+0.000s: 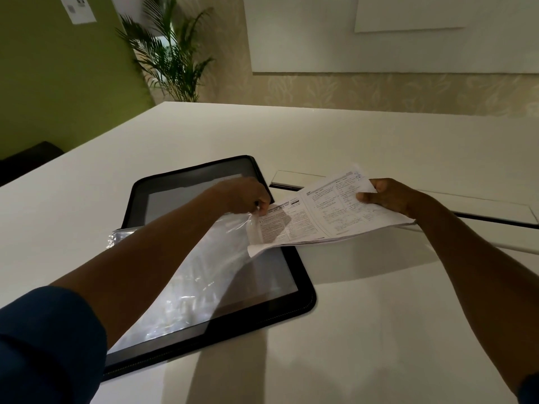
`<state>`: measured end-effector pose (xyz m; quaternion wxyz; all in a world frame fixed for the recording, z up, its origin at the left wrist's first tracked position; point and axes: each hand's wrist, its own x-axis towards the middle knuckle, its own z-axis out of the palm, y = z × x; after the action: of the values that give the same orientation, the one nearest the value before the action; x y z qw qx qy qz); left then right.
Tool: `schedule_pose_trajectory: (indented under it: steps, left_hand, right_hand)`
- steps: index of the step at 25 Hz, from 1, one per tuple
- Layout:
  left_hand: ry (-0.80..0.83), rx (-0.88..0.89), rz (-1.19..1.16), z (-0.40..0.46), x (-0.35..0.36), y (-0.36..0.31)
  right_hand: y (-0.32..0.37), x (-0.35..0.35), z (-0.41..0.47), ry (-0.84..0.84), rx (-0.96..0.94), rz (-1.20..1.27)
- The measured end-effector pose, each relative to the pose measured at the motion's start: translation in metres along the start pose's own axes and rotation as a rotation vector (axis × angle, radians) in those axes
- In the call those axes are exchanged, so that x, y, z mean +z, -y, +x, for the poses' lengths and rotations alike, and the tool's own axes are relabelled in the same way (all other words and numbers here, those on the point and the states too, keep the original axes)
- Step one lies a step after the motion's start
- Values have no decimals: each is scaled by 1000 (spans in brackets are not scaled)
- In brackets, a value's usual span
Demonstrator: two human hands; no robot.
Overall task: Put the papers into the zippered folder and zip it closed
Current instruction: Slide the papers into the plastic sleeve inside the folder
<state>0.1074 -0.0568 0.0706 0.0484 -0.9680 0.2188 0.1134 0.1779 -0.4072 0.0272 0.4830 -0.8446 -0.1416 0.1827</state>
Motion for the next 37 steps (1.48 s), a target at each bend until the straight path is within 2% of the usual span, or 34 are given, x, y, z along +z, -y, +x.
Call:
schedule_pose_trajectory:
  steps: [2, 4, 6, 8, 11, 13, 18, 23, 28, 31, 33, 37]
  left_hand:
    - [-31, -14, -95, -6, 4, -3]
    - [-165, -59, -251, -19, 16, -9]
    - [-381, -194, -407, -41, 42, -22]
    - [-481, -343, -414, -67, 77, -43]
    - [-350, -419, -335, -92, 116, -75]
    - [-314, -412, -315, -98, 123, -88]
    - [-269, -321, -327, -102, 114, -105]
    - [-248, -259, -332, -93, 108, -114]
    - [-290, -275, -363, -89, 103, -100]
    - [-277, -322, -313, -89, 98, -80]
    - [-240, -291, -312, -90, 97, -76]
    - [-261, -257, -298, -90, 107, -85]
  right_hand:
    - [-1, 2, -1, -49, -5, 9]
    - [1, 9, -4, -103, -19, 16]
    - [1, 14, -9, -129, -14, 27]
    - [-5, 13, -15, -126, 58, 42]
    - [-15, 19, -24, -116, 233, 22]
    - [-15, 27, -27, -139, 186, -94]
    - [-6, 33, -38, -218, 114, -47]
    - [6, 26, -40, -153, 58, -118]
    - [6, 28, -31, -205, 79, -427]
    - [6, 31, -26, -166, 53, -394]
    - [3, 29, -24, -108, 76, -324]
    - [4, 32, -15, -73, 82, -340]
